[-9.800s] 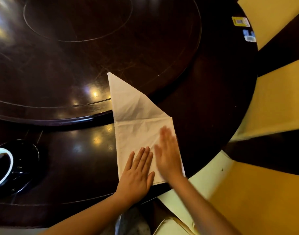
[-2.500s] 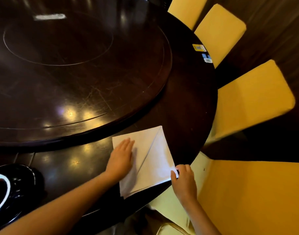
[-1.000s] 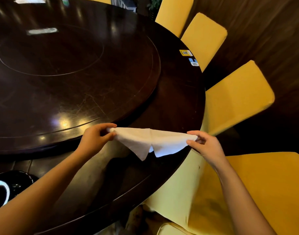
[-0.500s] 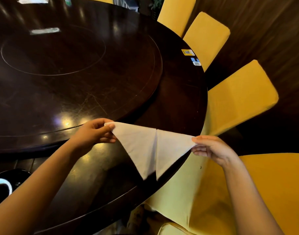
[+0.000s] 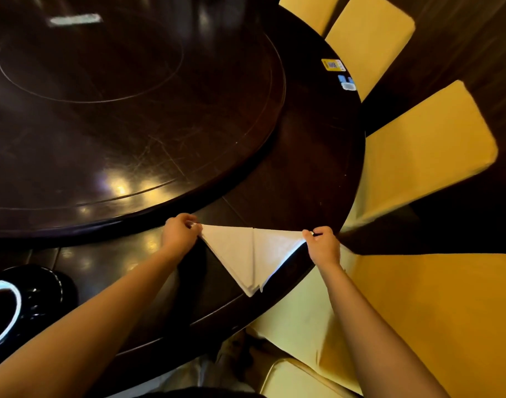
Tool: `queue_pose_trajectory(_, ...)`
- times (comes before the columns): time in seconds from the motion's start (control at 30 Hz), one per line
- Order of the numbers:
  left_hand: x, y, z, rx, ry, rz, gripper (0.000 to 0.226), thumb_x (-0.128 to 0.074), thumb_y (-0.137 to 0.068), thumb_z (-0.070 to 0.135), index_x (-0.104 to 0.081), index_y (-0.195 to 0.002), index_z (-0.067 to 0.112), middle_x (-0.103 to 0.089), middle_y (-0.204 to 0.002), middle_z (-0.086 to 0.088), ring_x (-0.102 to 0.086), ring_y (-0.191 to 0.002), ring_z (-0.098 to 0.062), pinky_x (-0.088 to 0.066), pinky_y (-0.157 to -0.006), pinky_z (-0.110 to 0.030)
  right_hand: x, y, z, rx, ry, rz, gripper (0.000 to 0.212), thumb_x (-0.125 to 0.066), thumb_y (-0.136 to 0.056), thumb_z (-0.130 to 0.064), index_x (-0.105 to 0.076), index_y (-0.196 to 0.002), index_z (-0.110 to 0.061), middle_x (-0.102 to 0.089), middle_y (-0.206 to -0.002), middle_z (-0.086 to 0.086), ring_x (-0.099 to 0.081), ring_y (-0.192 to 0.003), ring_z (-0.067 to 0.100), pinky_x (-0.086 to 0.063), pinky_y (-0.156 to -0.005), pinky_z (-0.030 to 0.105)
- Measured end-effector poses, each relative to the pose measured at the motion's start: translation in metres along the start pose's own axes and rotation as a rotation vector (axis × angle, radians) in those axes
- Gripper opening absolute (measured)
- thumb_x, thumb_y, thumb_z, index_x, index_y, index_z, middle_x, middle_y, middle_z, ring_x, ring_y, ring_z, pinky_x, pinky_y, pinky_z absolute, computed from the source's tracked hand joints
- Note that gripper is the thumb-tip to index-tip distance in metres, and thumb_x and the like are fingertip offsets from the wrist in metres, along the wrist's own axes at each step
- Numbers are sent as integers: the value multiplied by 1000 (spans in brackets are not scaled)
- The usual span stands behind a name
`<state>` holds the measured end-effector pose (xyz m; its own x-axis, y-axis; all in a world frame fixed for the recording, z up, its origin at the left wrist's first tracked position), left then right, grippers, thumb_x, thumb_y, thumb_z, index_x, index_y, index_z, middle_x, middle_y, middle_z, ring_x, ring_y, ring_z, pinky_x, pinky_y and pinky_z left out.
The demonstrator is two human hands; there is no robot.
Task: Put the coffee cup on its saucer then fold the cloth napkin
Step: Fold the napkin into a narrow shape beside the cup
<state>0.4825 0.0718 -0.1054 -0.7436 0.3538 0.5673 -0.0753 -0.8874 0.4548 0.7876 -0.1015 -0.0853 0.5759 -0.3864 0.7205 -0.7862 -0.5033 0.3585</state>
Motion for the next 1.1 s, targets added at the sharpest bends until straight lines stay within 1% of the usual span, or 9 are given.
queue_pose_trajectory(0.07, 5, 9, 9, -214, -206, 86, 27, -60, -87, 18, -62, -114, 12, -54, -118, -14, -56, -102, -29, -48, -90, -39, 10, 19, -10, 199, 198, 144, 38, -59, -89, -29, -54, -118, -6, -57, -115, 14, -55, -105, 31, -48, -82, 39)
queue_pose_trajectory(0.13, -3, 34, 24, -487, -330, 117, 26, -64, -84, 18, -65, -109, 14, -58, -114, -10, -53, -105, -28, -45, -89, -38, 6, 49, -22, 439, 252, 166, 31, -60, -88, -27, -58, -113, -9, -58, -110, 9, -53, -102, 26, -46, -81, 35)
queue_pose_trajectory(0.2, -27, 65, 34, -721, -423, 8, 25, -66, -82, 25, -68, -106, 18, -64, -107, -3, -55, -103, -24, -43, -86, -35, -21, 81, -20, 591, 300, -7, 24, -60, -87, -31, -61, -102, -13, -59, -99, 4, -53, -95, 22, -45, -78, 32)
queue_pose_trajectory(0.3, -62, 103, 34, -958, -542, -174, 25, -66, -78, 36, -69, -100, 26, -68, -100, 5, -59, -94, -18, -49, -77, -33, -58, 114, 0, 613, 372, -194, 28, -60, -84, -44, -59, -96, -18, -59, -95, -2, -51, -92, 16, -42, -73, 26)
queue_pose_trajectory(0.4, -79, 119, 25, -1015, -599, -227, 25, -71, -72, 40, -69, -95, 28, -67, -99, 8, -59, -93, -14, -47, -74, -27, -65, 125, 6, 562, 303, -175, 28, -60, -84, -43, -57, -99, -20, -57, -97, -5, -49, -93, 12, -44, -73, 23)
queue_pose_trajectory(0.57, -83, 124, 24, -1034, -589, -174, 17, -73, -71, 35, -68, -86, 30, -66, -93, 11, -59, -88, -12, -45, -69, -23, -66, 130, 0, 544, 317, -100, 10, -55, -90, -26, -59, -93, -17, -61, -92, -1, -56, -89, 16, -46, -70, 24)
queue_pose_trajectory(0.8, -81, 128, 19, -1055, -575, -160, 15, -78, -68, 26, -70, -81, 25, -68, -85, 7, -62, -80, -14, -53, -63, -26, -77, 140, -7, 536, 306, -143, 21, -47, -94, -32, -59, -99, -15, -62, -99, 1, -55, -90, 13, -43, -71, 17)
queue_pose_trajectory(0.9, -82, 130, 18, -1061, -570, -147, 15, -78, -69, 25, -71, -82, 24, -68, -84, 7, -62, -79, -13, -54, -63, -25, -79, 140, -8, 500, 284, -150, 22, -48, -94, -33, -59, -98, -15, -63, -99, 2, -55, -89, 12, -46, -72, 17)
queue_pose_trajectory(1.1, -81, 136, 18, -1083, -516, -127, 23, -77, -71, 22, -68, -92, 21, -68, -86, 4, -63, -78, -12, -52, -65, -20, -84, 138, -6, 468, 323, -194, 24, -44, -95, -36, -57, -105, -18, -61, -106, -1, -55, -96, 10, -48, -79, 18)
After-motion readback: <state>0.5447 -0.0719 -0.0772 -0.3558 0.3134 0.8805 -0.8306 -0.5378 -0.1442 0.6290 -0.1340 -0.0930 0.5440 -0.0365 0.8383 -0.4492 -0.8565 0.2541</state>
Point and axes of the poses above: each hand's wrist, its own y-axis away from the middle knuckle, its own x-axis out of the back of the hand, z = x × y, the point moved 8 cm from there along -y, towards the middle knuckle
